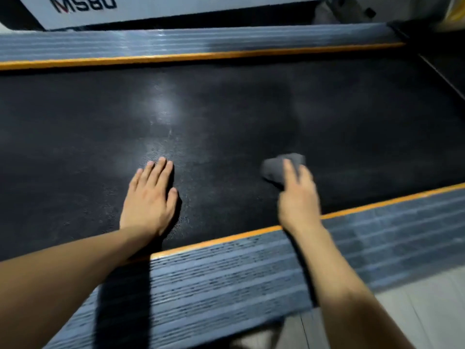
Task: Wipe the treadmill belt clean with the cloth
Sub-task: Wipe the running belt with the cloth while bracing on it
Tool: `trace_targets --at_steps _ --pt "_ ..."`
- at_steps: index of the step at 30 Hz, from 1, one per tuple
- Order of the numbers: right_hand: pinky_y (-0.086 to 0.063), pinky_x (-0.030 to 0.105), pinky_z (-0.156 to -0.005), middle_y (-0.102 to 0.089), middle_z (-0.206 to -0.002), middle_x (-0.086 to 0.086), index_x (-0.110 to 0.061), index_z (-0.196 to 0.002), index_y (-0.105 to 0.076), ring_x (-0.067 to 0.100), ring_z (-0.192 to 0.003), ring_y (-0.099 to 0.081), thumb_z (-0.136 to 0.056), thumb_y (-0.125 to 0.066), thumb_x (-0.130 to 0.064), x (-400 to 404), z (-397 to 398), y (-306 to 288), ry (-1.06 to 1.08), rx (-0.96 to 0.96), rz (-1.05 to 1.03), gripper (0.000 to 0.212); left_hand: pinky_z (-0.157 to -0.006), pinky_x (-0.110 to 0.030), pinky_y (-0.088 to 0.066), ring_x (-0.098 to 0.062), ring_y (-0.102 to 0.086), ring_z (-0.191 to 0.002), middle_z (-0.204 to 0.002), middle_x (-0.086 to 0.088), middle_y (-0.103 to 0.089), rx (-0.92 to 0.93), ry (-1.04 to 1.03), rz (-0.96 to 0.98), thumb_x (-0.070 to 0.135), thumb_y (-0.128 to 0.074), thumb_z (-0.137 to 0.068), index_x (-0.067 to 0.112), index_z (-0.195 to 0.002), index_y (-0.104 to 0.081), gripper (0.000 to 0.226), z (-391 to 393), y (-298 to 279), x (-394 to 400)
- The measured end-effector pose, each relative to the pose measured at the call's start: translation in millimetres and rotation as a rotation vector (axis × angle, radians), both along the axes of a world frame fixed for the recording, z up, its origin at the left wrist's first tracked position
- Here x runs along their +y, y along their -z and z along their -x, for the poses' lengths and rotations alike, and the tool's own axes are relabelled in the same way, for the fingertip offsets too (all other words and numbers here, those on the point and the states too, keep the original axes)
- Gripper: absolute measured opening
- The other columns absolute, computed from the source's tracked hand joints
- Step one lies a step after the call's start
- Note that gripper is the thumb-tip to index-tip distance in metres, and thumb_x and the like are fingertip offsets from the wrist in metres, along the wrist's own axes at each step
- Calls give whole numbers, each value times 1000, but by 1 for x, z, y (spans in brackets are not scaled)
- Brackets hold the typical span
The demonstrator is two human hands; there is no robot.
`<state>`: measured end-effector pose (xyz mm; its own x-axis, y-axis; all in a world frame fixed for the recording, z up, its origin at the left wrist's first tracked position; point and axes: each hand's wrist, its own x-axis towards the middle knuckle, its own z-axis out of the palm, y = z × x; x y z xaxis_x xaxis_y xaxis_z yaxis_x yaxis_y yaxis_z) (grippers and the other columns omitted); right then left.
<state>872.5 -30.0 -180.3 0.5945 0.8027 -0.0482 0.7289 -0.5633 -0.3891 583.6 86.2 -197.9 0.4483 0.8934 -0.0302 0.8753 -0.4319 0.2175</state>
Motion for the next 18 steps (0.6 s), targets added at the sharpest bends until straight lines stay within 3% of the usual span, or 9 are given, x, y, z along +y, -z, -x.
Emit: trace_targets --at_steps 3,7,9,11,14,18 --pt "-26 47 -118 -12 -162 19 -22 -157 -19 39 -146 -19 -93 -45 -3 -6 -5 -5 52 49 22 72 -129 -41 -10 -22 -15 -158 -170 -2 -20 -5 -10 -9 45 -20 -99 18 -162 -25 69 -1 2 1" --pt "-30 47 -117 -16 -163 15 -27 -155 -28 33 -148 -24 -87 -49 2 1 77 -5 -258 74 -34 77 -129 -40 -4 -23 -11 -159 -171 -3 -16 13 27 3 45 -20 -102 16 -163 -21 68 2 5 4" --pt "-28 41 -119 -8 -166 6 -35 -157 -19 23 -151 -16 -93 -48 -2 8 112 -6 -349 87 -8 77 -128 -40 -5 -24 -12 -159 -170 -5 -17 1 67 28 44 -20 -101 15 -163 -21 68 7 2 7" --pt "-28 38 -119 -4 -166 1 -39 -157 -12 19 -151 -12 -99 -48 -9 17 125 -7 -306 104 -19 74 -129 -42 -10 -24 -11 -159 -171 -4 -15 14 128 61 45 -18 -100 17 -163 -19 69 14 -2 12" --pt "-30 39 -118 -10 -165 2 -38 -156 -18 21 -150 -17 -98 -50 -12 39 123 -7 -295 99 -33 71 -127 -45 -16 -25 -18 -158 -171 -5 -18 69 158 48 47 -22 -99 23 -162 -22 68 29 -7 33" --pt "-31 43 -117 -15 -164 10 -32 -156 -25 27 -148 -23 -98 -52 -10 98 122 -1 -338 57 -52 67 -128 -50 -11 -27 -14 -158 -171 -5 -14 123 126 51 49 -17 -98 31 -163 -16 67 39 -5 78"
